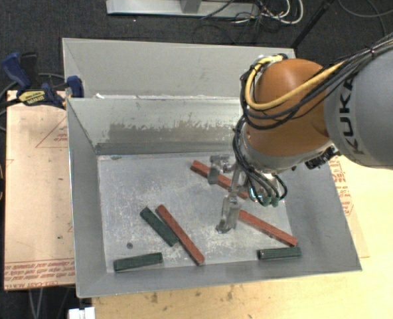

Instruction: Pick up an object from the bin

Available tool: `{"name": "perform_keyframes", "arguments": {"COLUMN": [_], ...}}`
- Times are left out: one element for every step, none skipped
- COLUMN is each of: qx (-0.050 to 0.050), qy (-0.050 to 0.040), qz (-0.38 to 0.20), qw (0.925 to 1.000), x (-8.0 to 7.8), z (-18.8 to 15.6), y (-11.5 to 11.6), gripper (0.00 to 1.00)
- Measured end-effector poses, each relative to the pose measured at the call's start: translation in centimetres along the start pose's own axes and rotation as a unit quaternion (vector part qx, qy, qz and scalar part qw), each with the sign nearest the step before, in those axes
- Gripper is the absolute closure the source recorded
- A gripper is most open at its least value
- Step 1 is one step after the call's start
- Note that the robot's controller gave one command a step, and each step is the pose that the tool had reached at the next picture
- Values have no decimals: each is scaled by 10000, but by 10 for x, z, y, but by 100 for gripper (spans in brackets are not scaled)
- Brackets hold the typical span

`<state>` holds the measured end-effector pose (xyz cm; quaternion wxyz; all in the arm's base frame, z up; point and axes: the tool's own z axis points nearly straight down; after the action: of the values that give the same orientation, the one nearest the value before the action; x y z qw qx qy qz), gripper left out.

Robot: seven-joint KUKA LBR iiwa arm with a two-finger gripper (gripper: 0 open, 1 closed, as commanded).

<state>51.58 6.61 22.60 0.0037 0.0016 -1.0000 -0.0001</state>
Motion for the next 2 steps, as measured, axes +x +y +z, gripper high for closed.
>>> {"name": "perform_keyframes", "arguments": {"qx": [-7,-9], "qy": [3,-46], "qz": [195,-309], "qw": [9998,9995], "x": [4,-74], "z": [104,157], "y": [62,98], "gripper": [0,0]}}
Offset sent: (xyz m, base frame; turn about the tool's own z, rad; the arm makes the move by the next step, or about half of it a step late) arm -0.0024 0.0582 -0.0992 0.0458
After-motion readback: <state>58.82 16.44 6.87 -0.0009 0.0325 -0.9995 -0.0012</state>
